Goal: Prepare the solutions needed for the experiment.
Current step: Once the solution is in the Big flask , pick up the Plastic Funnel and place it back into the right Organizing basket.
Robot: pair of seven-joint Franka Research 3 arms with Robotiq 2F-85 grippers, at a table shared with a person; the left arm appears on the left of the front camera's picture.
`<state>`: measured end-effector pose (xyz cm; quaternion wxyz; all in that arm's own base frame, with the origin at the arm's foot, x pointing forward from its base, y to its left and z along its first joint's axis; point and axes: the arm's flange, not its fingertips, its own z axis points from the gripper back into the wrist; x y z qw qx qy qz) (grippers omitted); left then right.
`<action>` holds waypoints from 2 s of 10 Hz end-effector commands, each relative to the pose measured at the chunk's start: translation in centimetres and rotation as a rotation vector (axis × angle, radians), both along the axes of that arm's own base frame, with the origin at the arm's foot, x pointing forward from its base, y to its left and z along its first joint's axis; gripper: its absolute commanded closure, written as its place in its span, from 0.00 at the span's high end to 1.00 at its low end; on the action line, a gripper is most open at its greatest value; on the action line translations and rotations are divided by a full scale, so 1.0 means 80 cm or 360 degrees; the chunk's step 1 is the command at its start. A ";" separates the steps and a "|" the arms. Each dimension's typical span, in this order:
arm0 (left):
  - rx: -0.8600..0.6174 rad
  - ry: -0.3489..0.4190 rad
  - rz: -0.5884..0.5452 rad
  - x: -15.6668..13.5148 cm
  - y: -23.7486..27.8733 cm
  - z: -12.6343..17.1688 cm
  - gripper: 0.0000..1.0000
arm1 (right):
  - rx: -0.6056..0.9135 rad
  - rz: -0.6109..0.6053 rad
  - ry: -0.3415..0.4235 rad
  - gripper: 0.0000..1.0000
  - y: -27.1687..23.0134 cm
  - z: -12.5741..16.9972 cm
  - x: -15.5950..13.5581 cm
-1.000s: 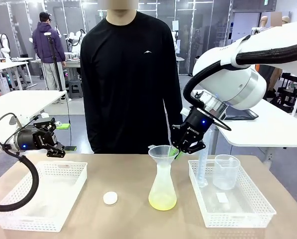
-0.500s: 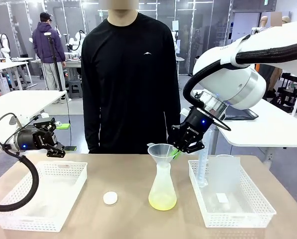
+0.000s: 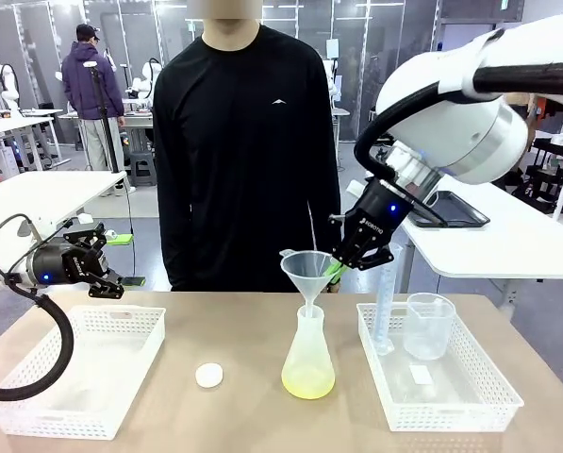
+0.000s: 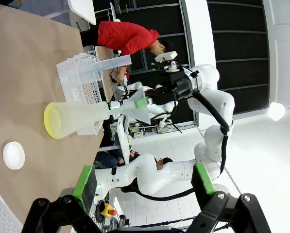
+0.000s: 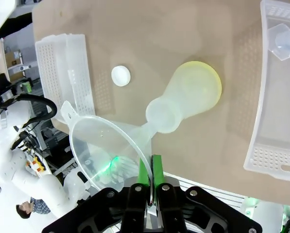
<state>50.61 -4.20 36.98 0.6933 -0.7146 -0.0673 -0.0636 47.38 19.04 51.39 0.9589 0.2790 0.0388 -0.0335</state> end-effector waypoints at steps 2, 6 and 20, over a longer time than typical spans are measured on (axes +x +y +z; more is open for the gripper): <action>0.0005 -0.0010 -0.0004 0.000 0.000 0.003 1.00 | -0.0070 -0.0028 -0.0120 0.00 -0.004 0.031 -0.025; 0.0005 -0.0010 -0.0004 0.000 0.000 0.003 1.00 | -0.0047 -0.0059 -0.0279 0.00 -0.019 0.056 -0.030; 0.0005 -0.0010 -0.0004 0.000 0.000 0.003 1.00 | -0.0183 -0.0375 -0.0069 0.00 -0.236 -0.028 -0.099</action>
